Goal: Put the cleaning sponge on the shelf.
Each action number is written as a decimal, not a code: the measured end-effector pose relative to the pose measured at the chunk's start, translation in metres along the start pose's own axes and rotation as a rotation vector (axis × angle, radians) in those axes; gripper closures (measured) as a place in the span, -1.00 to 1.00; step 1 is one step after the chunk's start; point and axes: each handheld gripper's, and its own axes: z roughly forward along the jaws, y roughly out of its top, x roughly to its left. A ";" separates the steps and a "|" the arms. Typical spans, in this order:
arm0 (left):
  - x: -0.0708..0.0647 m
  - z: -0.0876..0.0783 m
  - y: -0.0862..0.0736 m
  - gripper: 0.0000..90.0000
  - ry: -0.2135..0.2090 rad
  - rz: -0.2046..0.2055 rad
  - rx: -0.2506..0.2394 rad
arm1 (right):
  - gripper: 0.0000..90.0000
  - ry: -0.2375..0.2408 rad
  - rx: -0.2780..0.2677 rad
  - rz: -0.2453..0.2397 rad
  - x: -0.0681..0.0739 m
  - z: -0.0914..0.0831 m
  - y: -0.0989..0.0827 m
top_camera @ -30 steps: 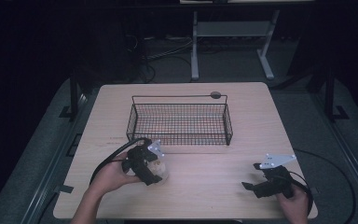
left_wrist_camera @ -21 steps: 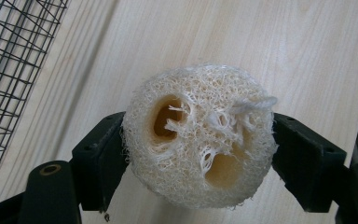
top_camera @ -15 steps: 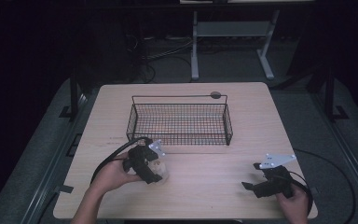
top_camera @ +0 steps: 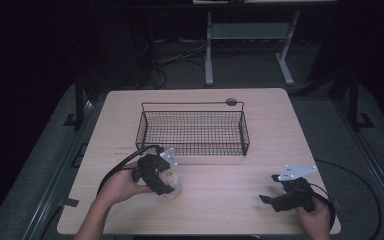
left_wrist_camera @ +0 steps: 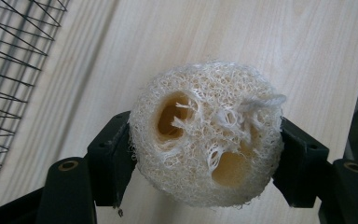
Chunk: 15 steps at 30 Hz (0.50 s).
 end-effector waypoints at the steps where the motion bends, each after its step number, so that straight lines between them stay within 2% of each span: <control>1: 0.000 -0.001 0.001 -0.33 -0.003 -0.001 -0.003 | -0.69 0.000 -0.001 0.003 0.000 0.000 0.000; 15: 0.007 -0.016 0.015 -0.34 -0.010 0.004 -0.027 | -0.69 0.005 -0.003 0.002 0.000 0.001 0.001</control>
